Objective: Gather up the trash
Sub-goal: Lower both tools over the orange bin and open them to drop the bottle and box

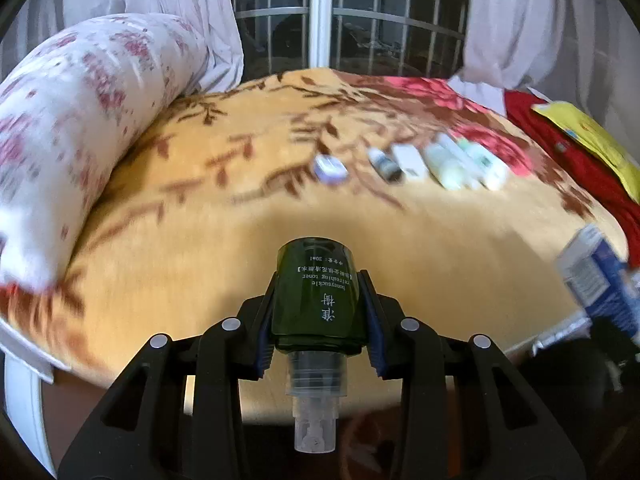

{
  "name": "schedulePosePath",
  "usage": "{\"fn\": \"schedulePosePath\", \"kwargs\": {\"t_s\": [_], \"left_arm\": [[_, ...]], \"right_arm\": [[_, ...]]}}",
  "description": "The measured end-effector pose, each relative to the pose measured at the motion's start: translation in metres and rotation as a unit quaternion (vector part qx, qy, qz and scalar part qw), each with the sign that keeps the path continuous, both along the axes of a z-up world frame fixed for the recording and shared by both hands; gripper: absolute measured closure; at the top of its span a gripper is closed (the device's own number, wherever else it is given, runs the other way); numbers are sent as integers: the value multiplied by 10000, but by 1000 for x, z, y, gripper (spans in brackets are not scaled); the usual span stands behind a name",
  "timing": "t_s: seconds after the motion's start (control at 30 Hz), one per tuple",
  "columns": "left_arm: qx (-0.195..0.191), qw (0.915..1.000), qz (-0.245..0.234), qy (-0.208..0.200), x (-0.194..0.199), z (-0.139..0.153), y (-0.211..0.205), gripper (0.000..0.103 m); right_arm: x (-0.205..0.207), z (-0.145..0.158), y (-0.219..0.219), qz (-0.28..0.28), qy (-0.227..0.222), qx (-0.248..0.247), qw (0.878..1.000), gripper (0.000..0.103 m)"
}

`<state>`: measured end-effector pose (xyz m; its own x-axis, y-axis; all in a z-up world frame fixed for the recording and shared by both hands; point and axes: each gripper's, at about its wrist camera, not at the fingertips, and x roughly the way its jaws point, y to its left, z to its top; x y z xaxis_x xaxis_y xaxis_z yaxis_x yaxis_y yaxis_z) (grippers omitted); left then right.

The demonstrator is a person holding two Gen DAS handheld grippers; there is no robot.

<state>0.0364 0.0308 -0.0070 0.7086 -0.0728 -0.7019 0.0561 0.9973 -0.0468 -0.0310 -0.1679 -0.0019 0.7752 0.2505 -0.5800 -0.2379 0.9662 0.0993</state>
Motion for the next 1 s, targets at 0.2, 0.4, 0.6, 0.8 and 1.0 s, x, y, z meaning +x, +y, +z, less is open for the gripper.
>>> {"fn": "schedulePosePath", "kwargs": {"t_s": [0.2,0.4,0.6,0.8,1.0], "left_arm": [[137,9990,-377,201,-65,-32,-35,67],[176,9914,-741,1061,-74,-89,-59,67],[76,9815,-875,1699,-60,-121,-65,67],[212,9728,-883,2133,-48,-141,-68,43],[154,9730,-863,2134,-47,-142,-64,41]], "right_arm": [[-44,-33,-2,108,508,-103,9986,52],[-48,-64,-8,-16,1106,-100,9938,52],[-40,-89,-6,-34,1603,-43,9870,52],[-30,-105,-6,-65,1902,-111,9817,30],[-27,-106,-13,-225,1928,5,9810,30]]}}
